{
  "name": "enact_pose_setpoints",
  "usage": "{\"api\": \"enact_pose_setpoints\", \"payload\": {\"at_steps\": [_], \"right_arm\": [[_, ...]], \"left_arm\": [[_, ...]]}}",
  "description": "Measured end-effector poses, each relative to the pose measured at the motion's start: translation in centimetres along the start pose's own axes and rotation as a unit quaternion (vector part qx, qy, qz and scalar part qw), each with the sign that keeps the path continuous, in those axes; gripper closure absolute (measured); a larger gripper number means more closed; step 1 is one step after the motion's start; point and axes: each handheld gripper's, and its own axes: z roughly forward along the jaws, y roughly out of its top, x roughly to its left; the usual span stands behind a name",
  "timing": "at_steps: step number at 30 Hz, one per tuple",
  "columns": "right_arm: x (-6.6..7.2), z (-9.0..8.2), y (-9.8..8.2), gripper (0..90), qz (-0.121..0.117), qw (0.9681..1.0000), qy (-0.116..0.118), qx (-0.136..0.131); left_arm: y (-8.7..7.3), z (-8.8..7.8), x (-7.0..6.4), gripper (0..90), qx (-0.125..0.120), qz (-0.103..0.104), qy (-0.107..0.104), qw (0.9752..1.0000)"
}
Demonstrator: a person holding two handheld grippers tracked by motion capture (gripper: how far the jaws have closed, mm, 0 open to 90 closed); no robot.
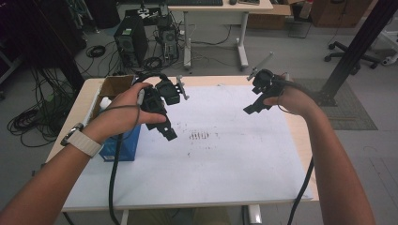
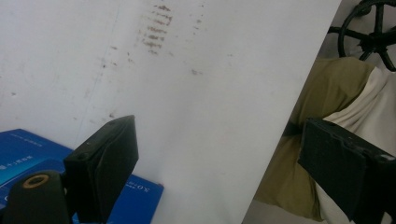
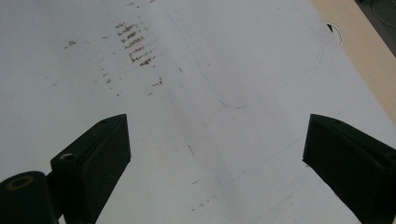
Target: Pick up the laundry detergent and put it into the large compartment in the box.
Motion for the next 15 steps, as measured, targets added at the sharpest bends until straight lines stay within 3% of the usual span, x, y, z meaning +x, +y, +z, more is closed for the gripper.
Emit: {"api": "enact_pose_setpoints", "payload": {"at_steps": [15], "right_arm": [[0.04, -0.16, -0.18, 7.7, 0.001, 1.0, -0.001, -0.004]], "left_arm": [[0.04, 0.08, 0.42, 12.3, -0.001, -0.006, 0.001, 1.0]]}}
